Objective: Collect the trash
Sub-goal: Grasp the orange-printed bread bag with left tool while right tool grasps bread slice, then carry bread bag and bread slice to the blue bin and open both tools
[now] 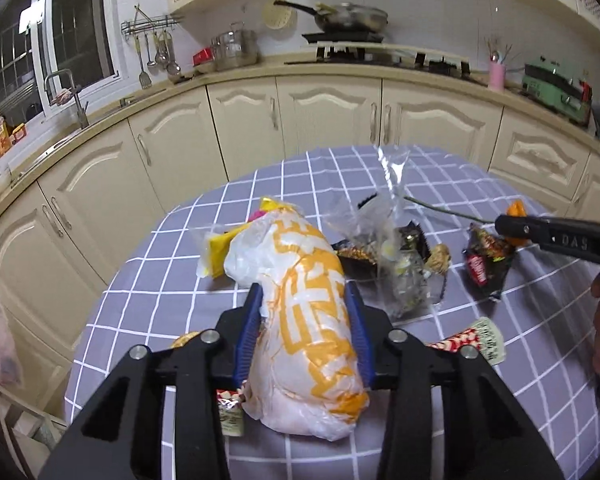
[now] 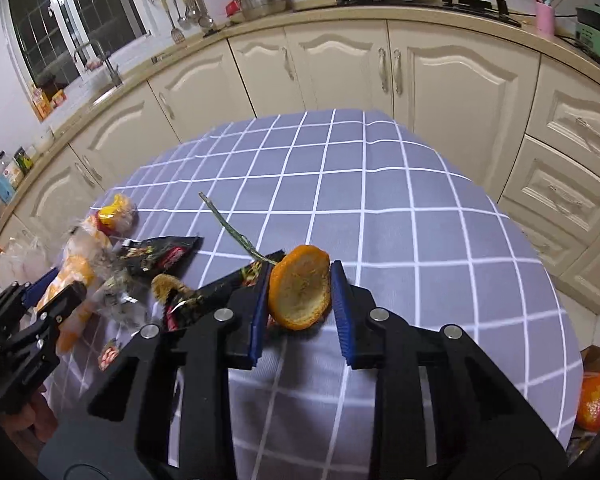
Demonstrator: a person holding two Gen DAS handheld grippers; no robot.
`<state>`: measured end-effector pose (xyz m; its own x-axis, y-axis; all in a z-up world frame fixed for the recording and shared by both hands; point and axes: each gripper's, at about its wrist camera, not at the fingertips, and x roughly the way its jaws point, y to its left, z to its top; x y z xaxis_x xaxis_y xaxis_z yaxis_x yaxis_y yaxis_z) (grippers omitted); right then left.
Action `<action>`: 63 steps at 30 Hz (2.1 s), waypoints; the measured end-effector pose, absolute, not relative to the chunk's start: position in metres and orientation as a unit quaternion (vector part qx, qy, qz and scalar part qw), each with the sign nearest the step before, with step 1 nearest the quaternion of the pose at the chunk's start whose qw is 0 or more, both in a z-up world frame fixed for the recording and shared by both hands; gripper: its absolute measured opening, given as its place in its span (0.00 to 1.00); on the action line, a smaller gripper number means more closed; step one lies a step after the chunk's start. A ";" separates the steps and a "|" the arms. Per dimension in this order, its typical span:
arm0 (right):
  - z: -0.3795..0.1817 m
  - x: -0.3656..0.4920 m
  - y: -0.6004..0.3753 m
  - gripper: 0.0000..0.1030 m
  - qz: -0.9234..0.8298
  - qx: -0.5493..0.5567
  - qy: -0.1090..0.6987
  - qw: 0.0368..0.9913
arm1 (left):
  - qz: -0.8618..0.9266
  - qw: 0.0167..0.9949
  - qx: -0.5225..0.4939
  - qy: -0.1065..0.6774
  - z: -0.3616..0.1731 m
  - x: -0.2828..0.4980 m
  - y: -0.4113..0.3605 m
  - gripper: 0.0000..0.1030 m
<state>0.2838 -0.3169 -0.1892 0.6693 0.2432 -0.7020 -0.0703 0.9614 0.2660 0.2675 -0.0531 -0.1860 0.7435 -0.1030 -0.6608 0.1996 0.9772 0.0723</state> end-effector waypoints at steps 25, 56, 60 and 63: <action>-0.111 0.113 -0.364 0.28 0.066 0.144 0.297 0.941 | -0.154 0.962 -0.029 0.224 -0.108 0.111 -0.071 0.38; -0.257 -0.064 -0.649 0.28 -0.199 0.336 0.349 0.852 | -0.451 0.820 0.095 0.340 -0.209 0.020 -0.407 0.39; -0.296 -0.069 -0.665 0.28 -0.214 0.369 0.374 0.823 | -0.463 0.793 0.118 0.378 -0.247 0.018 -0.439 0.39; -0.321 -0.070 -0.673 0.28 -0.223 0.389 0.391 0.804 | -0.462 0.769 0.136 0.420 -0.287 0.023 -0.463 0.39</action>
<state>-0.0704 -0.6726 -0.3209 0.5950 -0.0538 -0.8019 0.6623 0.5982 0.4512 0.0231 -0.4633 -0.2869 0.2206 -0.5965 -0.7717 0.8256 0.5355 -0.1780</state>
